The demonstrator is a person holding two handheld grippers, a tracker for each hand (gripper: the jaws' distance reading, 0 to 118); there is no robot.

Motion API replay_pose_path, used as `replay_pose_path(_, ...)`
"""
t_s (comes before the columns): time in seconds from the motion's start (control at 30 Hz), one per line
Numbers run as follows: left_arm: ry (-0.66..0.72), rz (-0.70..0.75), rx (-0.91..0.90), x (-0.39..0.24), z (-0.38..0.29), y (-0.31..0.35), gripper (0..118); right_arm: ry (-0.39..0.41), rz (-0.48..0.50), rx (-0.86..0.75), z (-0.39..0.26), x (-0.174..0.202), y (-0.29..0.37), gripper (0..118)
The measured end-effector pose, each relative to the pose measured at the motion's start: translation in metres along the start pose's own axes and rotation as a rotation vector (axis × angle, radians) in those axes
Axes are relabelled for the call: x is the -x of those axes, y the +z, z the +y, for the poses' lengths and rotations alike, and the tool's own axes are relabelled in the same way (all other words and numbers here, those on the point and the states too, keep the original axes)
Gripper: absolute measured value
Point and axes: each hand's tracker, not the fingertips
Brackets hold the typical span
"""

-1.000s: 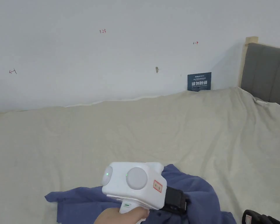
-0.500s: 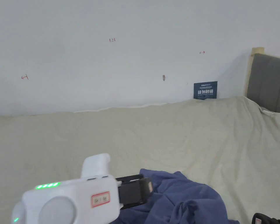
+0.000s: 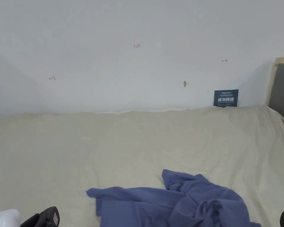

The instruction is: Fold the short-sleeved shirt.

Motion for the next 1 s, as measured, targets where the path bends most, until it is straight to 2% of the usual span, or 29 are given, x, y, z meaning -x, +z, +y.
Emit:
replay_pose_path(0.17, 0.042, 0.003, -0.034, 0.013, 0.01, 0.007, 0, 0.004, 0.024, 0.011, 0.003, 0.009, -0.003, 1)
replay_pose_path(0.27, -0.009, -0.031, 0.033, 0.01, 0.031, -0.011, 0, 0.013, 0.042, 0.027, 0.003, 0.015, -0.007, 1)
replay_pose_path(0.33, -0.016, -0.083, 0.096, 0.011, 0.046, -0.036, 0, 0.027, 0.052, 0.036, 0.0, 0.017, -0.01, 1)
replay_pose_path(0.43, 0.051, -0.167, 0.217, 0.014, 0.068, -0.09, 0, 0.041, 0.069, 0.055, -0.002, 0.019, -0.018, 1)
replay_pose_path(0.53, 0.03, -0.136, 0.295, 0.012, 0.093, -0.148, 0, 0.049, 0.081, 0.073, -0.005, 0.021, -0.027, 1)
replay_pose_path(0.57, 0.018, -0.151, 0.355, 0.011, 0.102, -0.176, 8, 0.052, 0.083, 0.082, -0.007, 0.021, -0.032, 1)
replay_pose_path(0.63, 0.017, -0.142, 0.486, 0.009, 0.108, -0.224, 84, 0.056, 0.084, 0.097, -0.011, 0.02, -0.042, 1)
replay_pose_path(0.67, 0.005, -0.08, 0.542, 0.005, 0.106, -0.244, 112, 0.056, 0.083, 0.105, -0.013, 0.019, -0.047, 1)
replay_pose_path(0.7, -0.014, -0.015, 0.626, 0.003, 0.101, -0.267, 118, 0.054, 0.084, 0.115, -0.015, 0.017, -0.054, 1)
replay_pose_path(0.73, -0.041, 0.075, 0.717, 0.001, 0.094, -0.289, 118, 0.049, 0.082, 0.127, -0.019, 0.015, -0.061, 1)
replay_pose_path(0.83, 0.048, 0.048, 0.749, 0.009, 0.075, -0.338, 118, 0.014, 0.078, 0.171, -0.027, 0.01, -0.081, 1)
replay_pose_path(1.0, 0.008, 0.128, 0.852, 0.012, 0.043, -0.393, 118, -0.027, 0.075, 0.229, -0.036, -0.002, -0.109, 1)
